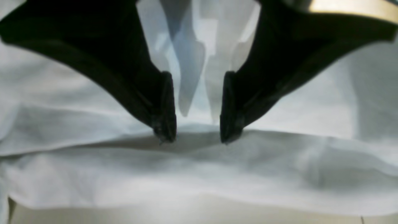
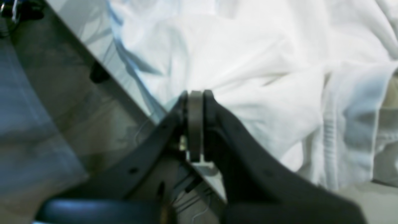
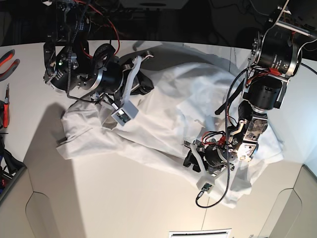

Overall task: Layout the t-shirt on the table in an organized manner, then fold the t-shirt properly
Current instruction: 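Move the right gripper over the shirt and grasp fabric beside the left gripper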

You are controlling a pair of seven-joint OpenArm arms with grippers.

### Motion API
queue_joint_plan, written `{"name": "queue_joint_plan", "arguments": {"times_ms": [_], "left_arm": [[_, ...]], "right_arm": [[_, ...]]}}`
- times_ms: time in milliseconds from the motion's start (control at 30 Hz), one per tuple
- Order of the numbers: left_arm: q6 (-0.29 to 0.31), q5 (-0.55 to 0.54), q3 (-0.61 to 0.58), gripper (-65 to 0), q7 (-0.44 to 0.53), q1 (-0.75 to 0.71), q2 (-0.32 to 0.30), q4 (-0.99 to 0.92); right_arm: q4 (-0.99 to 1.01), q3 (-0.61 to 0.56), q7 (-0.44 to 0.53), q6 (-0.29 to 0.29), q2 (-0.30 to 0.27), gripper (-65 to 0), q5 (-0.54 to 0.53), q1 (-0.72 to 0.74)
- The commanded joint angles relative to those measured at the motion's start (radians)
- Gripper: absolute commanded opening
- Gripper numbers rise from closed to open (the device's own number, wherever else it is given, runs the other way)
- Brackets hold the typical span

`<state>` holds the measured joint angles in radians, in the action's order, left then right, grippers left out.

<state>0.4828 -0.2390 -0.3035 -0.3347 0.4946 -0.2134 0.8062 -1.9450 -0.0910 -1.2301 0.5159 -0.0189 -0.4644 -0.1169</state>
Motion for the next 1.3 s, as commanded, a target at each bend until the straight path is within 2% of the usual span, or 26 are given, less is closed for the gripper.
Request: {"name": "queue_joint_plan", "arguments": {"times_ms": [0, 100, 133, 200, 233, 267, 367, 467, 567, 633, 700, 833, 933, 1033, 1100, 1267], "left_arm": [[0.000, -0.011, 0.003, -37.9, 0.025, 0.032, -0.003, 0.017], [0.000, -0.011, 0.003, -37.9, 0.025, 0.032, -0.003, 0.017], [0.000, -0.011, 0.003, -37.9, 0.026, 0.032, -0.003, 0.017], [0.000, -0.011, 0.003, -37.9, 0.029, 0.032, -0.003, 0.017], [0.000, -0.011, 0.003, -37.9, 0.028, 0.032, -0.003, 0.017], [0.000, -0.011, 0.003, -37.9, 0.028, 0.032, -0.003, 0.017], [0.000, -0.011, 0.003, -37.9, 0.028, 0.031, -0.003, 0.017], [0.000, -0.011, 0.003, -37.9, 0.028, 0.031, -0.003, 0.017], [0.000, -0.011, 0.003, -37.9, 0.028, 0.031, -0.003, 0.017], [0.000, -0.011, 0.003, -37.9, 0.028, 0.031, -0.003, 0.017], [0.000, -0.011, 0.003, -37.9, 0.032, 0.031, -0.003, 0.017], [0.000, -0.011, 0.003, -37.9, 0.047, 0.032, -0.003, 0.017], [0.000, -0.011, 0.003, -37.9, 0.047, 0.032, -0.002, 0.017], [0.000, -0.011, 0.003, -37.9, 0.047, 0.031, -0.003, 0.017], [0.000, -0.011, 0.003, -37.9, 0.047, 0.031, -0.003, 0.017], [0.000, -0.011, 0.003, -37.9, 0.047, 0.031, -0.002, 0.017]], "right_arm": [[-0.019, 0.002, 0.026, 0.004, 0.002, -65.0, -0.018, 0.003], [-0.019, 0.002, 0.026, 0.005, 0.002, -65.0, -0.019, -0.005], [-0.019, 0.002, 0.026, 0.005, 0.002, -61.5, -0.019, -0.005], [-0.019, 0.002, 0.048, 0.005, 0.002, -42.4, -0.017, -0.005], [-0.019, 0.002, 0.065, 0.006, 0.002, -37.3, -0.016, -0.005], [-0.019, 0.002, 0.082, 0.007, 0.002, -36.4, -0.012, -0.004], [-0.019, 0.009, 0.098, 0.006, 0.002, -36.4, 0.019, 0.015], [-0.019, 0.050, 0.098, 0.002, 0.002, -36.6, 0.115, 0.043], [-0.018, 0.131, 0.115, -0.060, -0.005, -36.6, 0.246, 0.058], [-0.014, 0.199, 0.134, -0.108, -0.023, -36.6, 0.282, 0.058], [-0.002, 0.267, 0.135, -0.129, -0.046, -36.9, 0.281, 0.058], [0.059, 0.366, 0.158, -0.154, -0.076, -45.5, 0.224, 0.058], [0.153, 0.393, 0.240, -0.154, -0.081, -53.1, 0.190, 0.059], [0.269, 0.390, 0.361, -0.153, -0.081, -65.0, 0.183, 0.066], [0.354, 0.390, 0.404, -0.151, -0.080, -65.0, 0.183, 0.098], [0.604, 0.390, 0.414, -0.145, -0.081, -65.0, 0.196, 0.274]]}}
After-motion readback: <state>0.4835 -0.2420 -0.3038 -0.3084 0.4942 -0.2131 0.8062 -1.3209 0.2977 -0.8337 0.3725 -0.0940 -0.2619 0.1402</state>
